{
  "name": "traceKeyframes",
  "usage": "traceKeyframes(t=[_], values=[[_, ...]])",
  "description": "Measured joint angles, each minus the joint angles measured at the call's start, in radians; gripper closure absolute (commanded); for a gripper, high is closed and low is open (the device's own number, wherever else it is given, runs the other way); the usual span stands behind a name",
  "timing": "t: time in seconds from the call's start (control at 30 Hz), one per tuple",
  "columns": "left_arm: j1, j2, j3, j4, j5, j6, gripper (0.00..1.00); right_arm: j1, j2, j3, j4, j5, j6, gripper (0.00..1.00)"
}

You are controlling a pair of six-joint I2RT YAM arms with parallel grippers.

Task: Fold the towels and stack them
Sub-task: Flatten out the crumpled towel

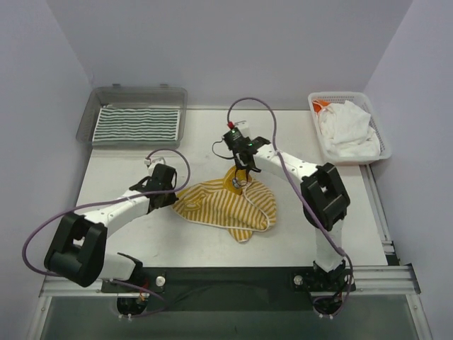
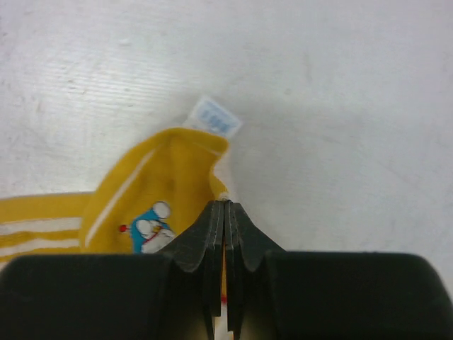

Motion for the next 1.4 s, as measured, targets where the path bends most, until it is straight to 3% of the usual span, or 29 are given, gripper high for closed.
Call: traceKeyframes(t=[0.33,0.63,0.67,0.83,0.93,1.27,1.4], values=[[0.044,-0.12,-0.048,-0.037,0.023,-0.006,1.0,-0.261,-0.398,-0.346,0.084,-0.136,0.19,1.0],[0.046,-0.096,-0.064,-0.038,0.069,-0.011,1.0,-0.446,-0.369,-0.549,0.194,-0.354,0.295,1.0],[0.046,-0.095,-0.064,-0.038,0.074,-0.011,1.0,-0.453,-0.355,-0.549,0.205,-0.373,0.296,0.98],[0.047,-0.089,-0.064,-0.038,0.089,-0.011,0.99,-0.459,-0.307,-0.549,0.269,-0.456,0.301,0.65],[0.047,-0.086,-0.064,-0.038,0.095,-0.011,0.99,-0.46,-0.293,-0.548,0.297,-0.487,0.301,0.55],[0.047,-0.082,-0.064,-0.038,0.101,-0.01,0.98,-0.46,-0.227,-0.525,0.348,-0.542,0.286,0.55],[0.047,-0.082,-0.064,-0.038,0.102,-0.01,0.98,-0.466,-0.216,-0.523,0.388,-0.579,0.258,0.48]])
